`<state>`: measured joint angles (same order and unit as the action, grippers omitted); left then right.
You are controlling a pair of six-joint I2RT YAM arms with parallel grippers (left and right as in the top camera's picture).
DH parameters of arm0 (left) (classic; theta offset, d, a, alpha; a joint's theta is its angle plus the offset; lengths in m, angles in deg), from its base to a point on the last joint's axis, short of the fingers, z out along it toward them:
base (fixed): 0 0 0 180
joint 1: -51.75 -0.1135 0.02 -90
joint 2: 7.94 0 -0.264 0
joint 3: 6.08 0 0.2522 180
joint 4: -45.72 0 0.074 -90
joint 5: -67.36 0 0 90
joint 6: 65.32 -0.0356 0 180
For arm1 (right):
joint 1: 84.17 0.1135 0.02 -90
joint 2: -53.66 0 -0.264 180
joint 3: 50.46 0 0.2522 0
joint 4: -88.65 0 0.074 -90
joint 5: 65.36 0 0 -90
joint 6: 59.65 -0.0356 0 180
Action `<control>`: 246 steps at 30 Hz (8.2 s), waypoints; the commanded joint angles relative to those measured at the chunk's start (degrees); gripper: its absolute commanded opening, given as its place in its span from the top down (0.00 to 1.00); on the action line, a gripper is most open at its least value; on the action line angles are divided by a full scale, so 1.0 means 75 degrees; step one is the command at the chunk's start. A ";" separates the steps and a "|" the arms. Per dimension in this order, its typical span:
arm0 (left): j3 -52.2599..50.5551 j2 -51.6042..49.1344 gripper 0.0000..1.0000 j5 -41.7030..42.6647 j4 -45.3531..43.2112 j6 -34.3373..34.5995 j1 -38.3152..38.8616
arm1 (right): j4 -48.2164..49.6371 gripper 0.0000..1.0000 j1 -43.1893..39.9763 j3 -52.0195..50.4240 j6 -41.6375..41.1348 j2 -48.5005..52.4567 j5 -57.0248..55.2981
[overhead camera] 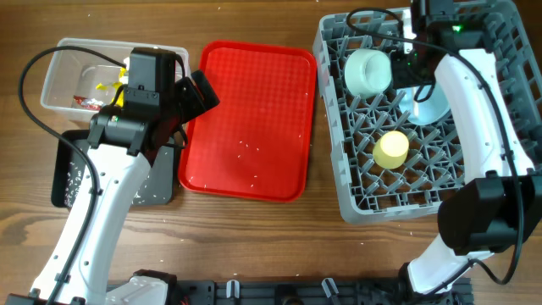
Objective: Sort waste into correct bins and load items into the dishwasher rack
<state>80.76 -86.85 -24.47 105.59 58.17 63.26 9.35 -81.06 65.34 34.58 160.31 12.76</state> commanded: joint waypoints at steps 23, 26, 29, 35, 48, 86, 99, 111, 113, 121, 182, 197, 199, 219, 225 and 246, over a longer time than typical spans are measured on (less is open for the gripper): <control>-0.0026 -0.0023 0.00 -0.0026 -0.0017 -0.0035 -0.0023 | 0.0283 0.33 -0.0119 -0.0067 0.1201 0.0239 -0.0498; -0.0029 -0.0023 0.00 -0.0026 -0.0017 -0.0035 -0.0023 | 0.0280 0.33 -0.0119 -0.0067 0.1116 0.0239 -0.0501; -0.0029 -0.0023 0.00 -0.0026 -0.0017 -0.0035 -0.0023 | 0.0280 0.33 -0.0119 -0.0067 0.1014 0.0239 -0.0501; -0.0029 -0.0023 0.00 -0.0026 -0.0017 -0.0035 -0.0023 | 0.0277 0.19 -0.0119 -0.0067 0.1000 0.0239 -0.0408; -0.0026 -0.0023 0.00 -0.0026 -0.0017 -0.0035 -0.0023 | 0.0277 0.05 -0.0119 -0.0067 0.0953 0.0239 -0.0181; -0.0029 -0.0023 0.00 -0.0026 -0.0017 -0.0035 -0.0023 | 0.0277 0.00 -0.0096 0.0184 0.0420 -0.2247 0.2600; -0.0026 -0.0023 0.00 -0.0026 -0.0017 -0.0035 -0.0023 | 0.0277 0.00 -0.0096 0.0184 0.0420 -0.2250 0.2597; -0.0029 -0.0023 0.00 -0.0026 -0.0017 -0.0035 -0.0023 | 0.0277 0.00 -0.0096 0.0184 0.0417 -0.2250 0.2597; -0.0029 -0.0020 0.00 -0.0026 -0.0017 -0.0035 -0.0023 | 0.0277 0.00 -0.0096 0.0184 0.0417 -0.2250 0.2600; -0.0029 0.1160 0.00 -0.0029 0.0044 -0.0038 -0.0023 | 0.0277 0.00 -0.0096 0.0184 0.0420 -0.2250 0.2597; -0.9702 1.0500 0.00 0.0504 -0.5563 -0.1061 -0.1545 | 0.0277 0.00 -0.0096 0.0184 0.0417 -0.2250 0.2597; -0.9702 1.0500 0.00 0.0440 -0.5566 -0.2585 -0.1606 | 0.0277 0.00 -0.0096 0.0181 0.0420 -0.2250 0.2597; -0.9702 1.0500 0.00 0.0440 -0.5566 -0.2588 -0.1606 | 0.0277 0.00 -0.0096 0.0181 0.0417 -0.2247 0.2597; -0.9702 1.0500 0.00 0.0440 -0.5566 -0.2588 -0.1606 | 0.0277 0.00 -0.0096 0.0181 0.0414 -0.2250 0.2600; -0.9699 1.0500 0.00 0.0440 -0.5566 -0.2588 -0.1606 | 0.0277 0.00 -0.0096 0.0181 0.0420 -0.2250 0.2597; -0.9699 1.0500 0.00 0.0440 -0.5566 -0.2588 -0.1606 | 0.0271 0.00 -0.0096 0.0038 0.0425 -0.4555 0.2597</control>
<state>8.33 -8.78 -22.09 63.73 39.97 51.63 11.29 -81.61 65.43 38.10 133.93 31.09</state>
